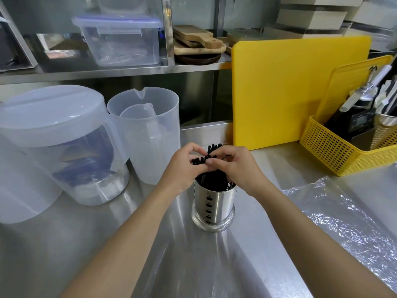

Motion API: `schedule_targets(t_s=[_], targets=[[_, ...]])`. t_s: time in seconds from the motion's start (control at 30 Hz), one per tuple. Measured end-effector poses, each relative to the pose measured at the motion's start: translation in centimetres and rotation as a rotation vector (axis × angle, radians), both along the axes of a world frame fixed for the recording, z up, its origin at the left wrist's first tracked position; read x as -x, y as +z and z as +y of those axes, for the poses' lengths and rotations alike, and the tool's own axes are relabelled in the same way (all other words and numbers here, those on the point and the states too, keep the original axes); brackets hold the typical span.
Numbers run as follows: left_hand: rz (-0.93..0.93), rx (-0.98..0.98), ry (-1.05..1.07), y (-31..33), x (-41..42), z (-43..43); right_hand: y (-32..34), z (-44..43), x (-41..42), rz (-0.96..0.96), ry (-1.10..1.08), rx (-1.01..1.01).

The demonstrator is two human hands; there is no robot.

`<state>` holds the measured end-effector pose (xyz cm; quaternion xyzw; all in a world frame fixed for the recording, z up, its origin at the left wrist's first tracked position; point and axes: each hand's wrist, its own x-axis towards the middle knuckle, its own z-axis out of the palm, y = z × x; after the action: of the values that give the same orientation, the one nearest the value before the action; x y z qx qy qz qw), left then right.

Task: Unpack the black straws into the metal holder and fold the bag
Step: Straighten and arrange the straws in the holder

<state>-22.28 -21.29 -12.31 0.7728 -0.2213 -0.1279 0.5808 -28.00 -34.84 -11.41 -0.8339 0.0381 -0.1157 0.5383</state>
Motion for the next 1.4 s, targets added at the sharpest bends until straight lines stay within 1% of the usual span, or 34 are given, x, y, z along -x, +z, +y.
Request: schedule_targets(t_s=[0.17, 0.3, 0.47, 0.7, 0.8, 0.93, 1.2, 1.4], targets=[[0.000, -0.014, -0.004, -0.1, 0.1, 0.3, 0.1, 0.0, 0.0, 0.023, 0.009, 0.077], [0.023, -0.017, -0.012, -0.2, -0.1, 0.2, 0.5, -0.2, 0.0, 0.050, 0.058, 0.137], [0.022, -0.015, -0.033, -0.1, -0.1, 0.0, 0.9, -0.4, 0.1, 0.043, 0.063, 0.121], [0.002, 0.007, -0.063, -0.4, 0.2, 0.8, 0.1, -0.9, 0.0, 0.014, -0.034, 0.030], [0.040, 0.052, -0.035, -0.6, 0.1, 1.3, 0.0, -1.0, -0.1, 0.007, -0.038, 0.033], [0.048, 0.056, -0.008, -0.3, 0.1, 1.4, -0.1, -1.0, -0.2, 0.008, -0.035, 0.038], [0.031, 0.073, 0.012, -0.3, 0.3, 1.5, -0.1, -1.1, -0.4, 0.017, -0.033, 0.052], [-0.003, 0.098, 0.065, 0.3, 0.4, 1.4, 0.0, -1.1, -0.1, 0.024, -0.043, 0.055]])
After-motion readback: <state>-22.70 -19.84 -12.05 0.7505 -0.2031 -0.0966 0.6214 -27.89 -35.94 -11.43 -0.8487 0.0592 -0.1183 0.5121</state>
